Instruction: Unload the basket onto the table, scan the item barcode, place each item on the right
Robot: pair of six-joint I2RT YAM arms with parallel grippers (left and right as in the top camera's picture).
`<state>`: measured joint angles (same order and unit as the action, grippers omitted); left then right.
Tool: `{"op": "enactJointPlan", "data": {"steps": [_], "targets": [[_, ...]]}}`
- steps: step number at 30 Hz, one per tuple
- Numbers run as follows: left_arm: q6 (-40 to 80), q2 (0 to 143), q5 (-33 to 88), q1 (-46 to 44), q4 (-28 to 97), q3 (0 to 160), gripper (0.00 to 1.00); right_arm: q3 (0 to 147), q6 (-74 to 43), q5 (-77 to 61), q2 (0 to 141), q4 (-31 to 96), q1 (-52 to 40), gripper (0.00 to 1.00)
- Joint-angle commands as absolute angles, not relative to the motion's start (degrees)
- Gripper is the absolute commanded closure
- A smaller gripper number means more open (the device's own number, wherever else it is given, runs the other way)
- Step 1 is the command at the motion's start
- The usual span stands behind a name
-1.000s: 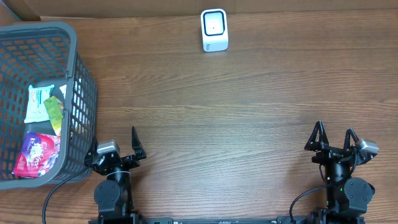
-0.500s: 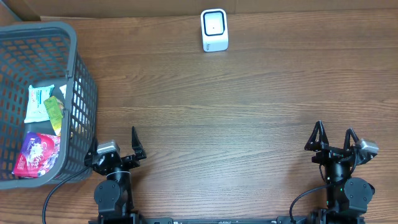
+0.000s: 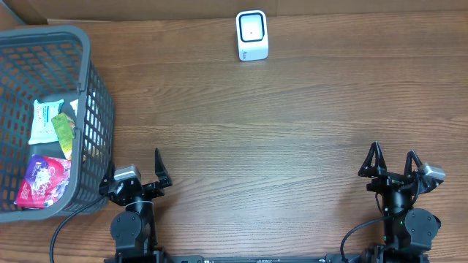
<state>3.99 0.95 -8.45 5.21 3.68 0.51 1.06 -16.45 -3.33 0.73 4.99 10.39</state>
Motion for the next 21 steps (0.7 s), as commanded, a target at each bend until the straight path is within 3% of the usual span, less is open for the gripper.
{"op": "enactJointPlan", "data": {"steps": [1,21], "targets": [[1.28,0.25,-9.61,4.89,3.53,0.27,0.0,0.45,-16.05,-2.59,0.16,4.6,10.07,0.0],[-4.89,0.27,-1.43,4.84,3.88,0.6,0.0,0.47,-16.01,2.52,0.16,3.55,10.09,0.0]]}}
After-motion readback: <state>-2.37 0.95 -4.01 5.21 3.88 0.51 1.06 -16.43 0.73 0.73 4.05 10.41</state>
